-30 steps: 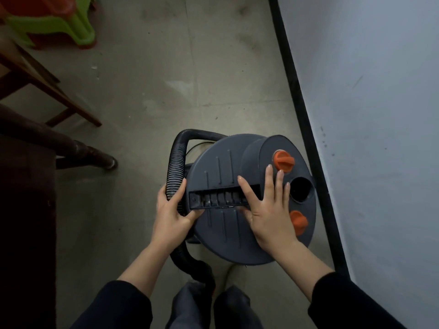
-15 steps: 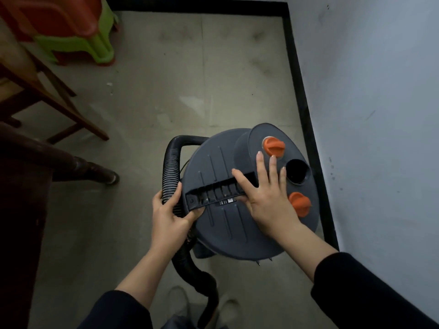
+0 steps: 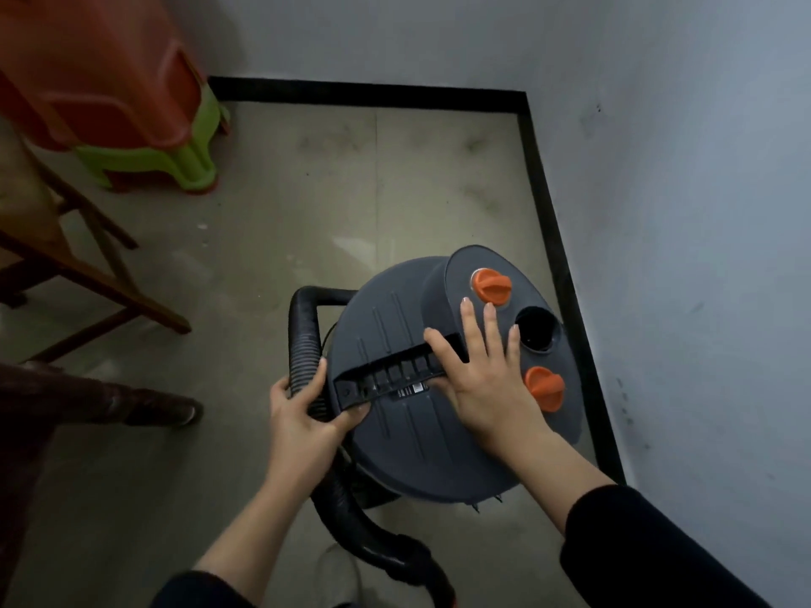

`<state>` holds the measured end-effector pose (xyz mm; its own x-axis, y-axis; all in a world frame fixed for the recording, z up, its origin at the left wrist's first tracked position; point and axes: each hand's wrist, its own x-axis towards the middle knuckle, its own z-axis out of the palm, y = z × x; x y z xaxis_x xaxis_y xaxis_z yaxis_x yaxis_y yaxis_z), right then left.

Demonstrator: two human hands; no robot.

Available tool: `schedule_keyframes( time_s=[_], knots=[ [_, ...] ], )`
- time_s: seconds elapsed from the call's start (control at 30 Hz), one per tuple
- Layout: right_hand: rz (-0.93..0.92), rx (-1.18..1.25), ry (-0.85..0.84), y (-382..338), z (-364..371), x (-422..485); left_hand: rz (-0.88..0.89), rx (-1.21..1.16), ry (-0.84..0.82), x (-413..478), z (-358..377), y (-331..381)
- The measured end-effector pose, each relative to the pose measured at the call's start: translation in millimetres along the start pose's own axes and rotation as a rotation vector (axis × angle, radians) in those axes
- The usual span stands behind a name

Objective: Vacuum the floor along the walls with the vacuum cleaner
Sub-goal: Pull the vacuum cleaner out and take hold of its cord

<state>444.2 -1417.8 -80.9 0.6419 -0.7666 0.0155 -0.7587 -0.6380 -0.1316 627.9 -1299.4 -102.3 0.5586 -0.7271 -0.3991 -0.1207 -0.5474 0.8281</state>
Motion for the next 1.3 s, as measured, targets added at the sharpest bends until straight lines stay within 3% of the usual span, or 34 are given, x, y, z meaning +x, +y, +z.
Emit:
schedule_keyframes(
  time_s=[0.27, 0.5, 0.87, 1.13, 1.3],
  knots=[
    [0.191, 0.015, 0.112, -22, 8, 116, 0.085, 0.068, -0.195, 156, -44, 54],
    [0.169, 0.036, 0.136, -25, 12, 215, 0.067, 0.025, -0.156, 247, -65, 85],
    [-0.007, 0.021, -0.061, 35, 1, 350, 0.005, 0.024, -0.027, 332, -44, 142],
    [-0.021, 0.027, 0.023, 39, 7, 431, -0.045, -0.001, 0.023, 403, -51, 173],
    [-0.018, 0.042, -0.019, 40, 8, 460, -0.127, 0.020, 0.038, 423, -60, 182]
  ],
)
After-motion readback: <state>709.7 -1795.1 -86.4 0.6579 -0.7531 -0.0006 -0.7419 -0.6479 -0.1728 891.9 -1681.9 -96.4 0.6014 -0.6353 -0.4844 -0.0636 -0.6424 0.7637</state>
